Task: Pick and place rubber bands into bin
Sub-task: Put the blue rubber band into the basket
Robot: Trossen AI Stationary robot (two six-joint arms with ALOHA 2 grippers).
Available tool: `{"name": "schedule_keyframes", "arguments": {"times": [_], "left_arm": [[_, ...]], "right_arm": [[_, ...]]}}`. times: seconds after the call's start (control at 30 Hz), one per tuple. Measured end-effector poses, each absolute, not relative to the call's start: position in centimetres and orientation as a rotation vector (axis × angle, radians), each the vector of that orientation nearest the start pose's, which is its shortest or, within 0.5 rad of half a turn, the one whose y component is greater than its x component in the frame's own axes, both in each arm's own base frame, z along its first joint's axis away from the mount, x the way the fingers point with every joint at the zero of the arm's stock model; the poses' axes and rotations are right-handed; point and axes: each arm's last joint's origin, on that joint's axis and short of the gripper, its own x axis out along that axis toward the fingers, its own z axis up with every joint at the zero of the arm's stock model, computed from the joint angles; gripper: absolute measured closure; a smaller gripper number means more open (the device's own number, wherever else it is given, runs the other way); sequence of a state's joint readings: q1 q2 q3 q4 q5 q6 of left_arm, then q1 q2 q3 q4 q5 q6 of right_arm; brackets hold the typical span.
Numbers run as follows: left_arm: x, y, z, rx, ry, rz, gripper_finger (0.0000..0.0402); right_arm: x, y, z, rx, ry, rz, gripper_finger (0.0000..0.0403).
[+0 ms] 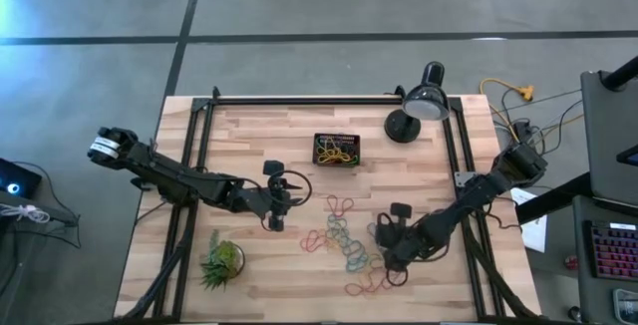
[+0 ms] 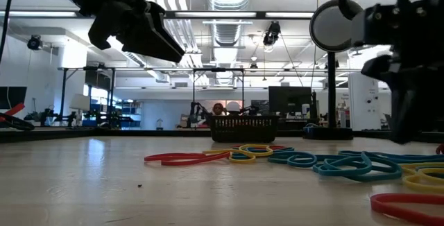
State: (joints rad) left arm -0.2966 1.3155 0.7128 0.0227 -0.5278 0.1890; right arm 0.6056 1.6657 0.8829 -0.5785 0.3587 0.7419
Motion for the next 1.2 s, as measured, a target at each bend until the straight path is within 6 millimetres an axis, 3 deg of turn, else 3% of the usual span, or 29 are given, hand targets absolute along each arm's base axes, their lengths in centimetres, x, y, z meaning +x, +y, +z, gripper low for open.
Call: {"name": "schedule_keyframes", "arguments": {"times": [0.13, 0.5, 0.77, 1.0, 1.1, 1.2], "left_arm": [[25.9, -6.4, 21.9, 0.416, 0.554, 0.174, 0.0274], [25.9, -6.4, 21.9, 0.417, 0.554, 0.174, 0.0274], [25.9, -6.4, 21.9, 0.417, 0.554, 0.174, 0.0274], [25.9, -6.4, 21.9, 0.416, 0.554, 0.174, 0.0274], [25.9, -6.4, 21.9, 0.416, 0.554, 0.174, 0.0274], [25.9, -6.4, 21.9, 0.416, 0.554, 0.174, 0.0274]], "right_arm": [[23.7, 15.3, 13.9, 0.117, 1.183, -0.206, 0.0366], [23.8, 15.5, 13.8, 0.217, 1.176, -0.227, 0.0241], [24.2, 15.8, 13.2, 0.259, 1.177, -0.206, 0.0194], [24.3, 15.9, 11.8, 0.222, 1.213, -0.239, 0.0192], [24.3, 15.8, 11.6, 0.211, 1.225, -0.246, 0.0222], [24.2, 15.8, 11.6, 0.189, 1.231, -0.234, 0.0279]]}}
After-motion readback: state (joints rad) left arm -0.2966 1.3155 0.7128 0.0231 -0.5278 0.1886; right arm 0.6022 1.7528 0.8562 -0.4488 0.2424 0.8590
